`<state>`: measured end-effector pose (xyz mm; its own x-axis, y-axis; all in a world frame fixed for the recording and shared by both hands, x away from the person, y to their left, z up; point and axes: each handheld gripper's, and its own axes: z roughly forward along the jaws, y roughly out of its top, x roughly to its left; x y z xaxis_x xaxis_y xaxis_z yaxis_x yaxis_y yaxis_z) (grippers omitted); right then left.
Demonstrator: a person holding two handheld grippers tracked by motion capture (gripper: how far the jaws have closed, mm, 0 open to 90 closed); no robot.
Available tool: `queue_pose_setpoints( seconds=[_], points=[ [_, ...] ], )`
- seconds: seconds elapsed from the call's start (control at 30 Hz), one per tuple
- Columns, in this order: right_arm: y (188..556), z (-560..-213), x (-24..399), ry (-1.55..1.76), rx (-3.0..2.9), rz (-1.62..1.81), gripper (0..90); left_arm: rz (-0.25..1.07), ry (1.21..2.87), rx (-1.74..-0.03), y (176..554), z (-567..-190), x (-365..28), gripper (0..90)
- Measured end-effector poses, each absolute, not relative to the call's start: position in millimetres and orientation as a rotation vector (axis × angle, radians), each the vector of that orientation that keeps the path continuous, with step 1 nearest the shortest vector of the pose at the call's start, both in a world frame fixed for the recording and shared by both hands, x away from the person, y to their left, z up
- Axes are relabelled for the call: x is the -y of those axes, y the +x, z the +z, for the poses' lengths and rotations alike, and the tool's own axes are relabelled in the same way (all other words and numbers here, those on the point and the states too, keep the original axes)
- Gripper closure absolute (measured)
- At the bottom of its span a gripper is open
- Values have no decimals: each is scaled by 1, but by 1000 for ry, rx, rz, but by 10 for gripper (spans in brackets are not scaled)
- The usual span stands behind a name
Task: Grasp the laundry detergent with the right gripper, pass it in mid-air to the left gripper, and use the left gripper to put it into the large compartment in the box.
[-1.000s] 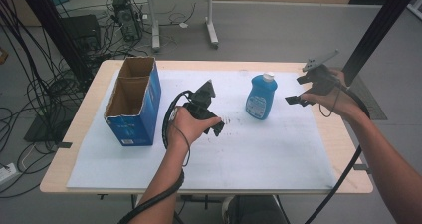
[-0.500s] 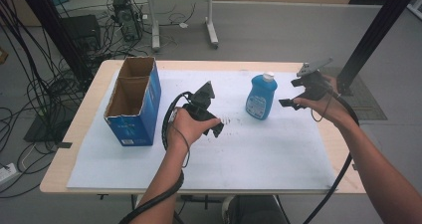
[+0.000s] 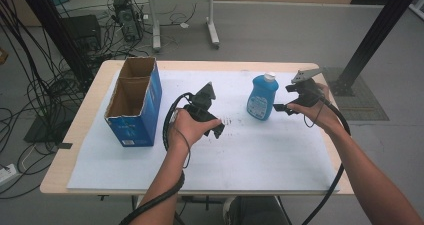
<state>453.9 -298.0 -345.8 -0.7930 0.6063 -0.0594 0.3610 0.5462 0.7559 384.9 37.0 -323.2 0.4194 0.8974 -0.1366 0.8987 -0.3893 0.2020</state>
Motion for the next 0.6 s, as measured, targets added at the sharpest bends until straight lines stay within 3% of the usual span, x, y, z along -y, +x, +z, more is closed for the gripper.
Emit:
queue_pose_setpoints(
  seconds=[0.6],
  points=[
    [458, -370, 285, 769, -2423, 1233, 32, -14, 2442, -1565, 387, -326, -36, 68]
  ],
)
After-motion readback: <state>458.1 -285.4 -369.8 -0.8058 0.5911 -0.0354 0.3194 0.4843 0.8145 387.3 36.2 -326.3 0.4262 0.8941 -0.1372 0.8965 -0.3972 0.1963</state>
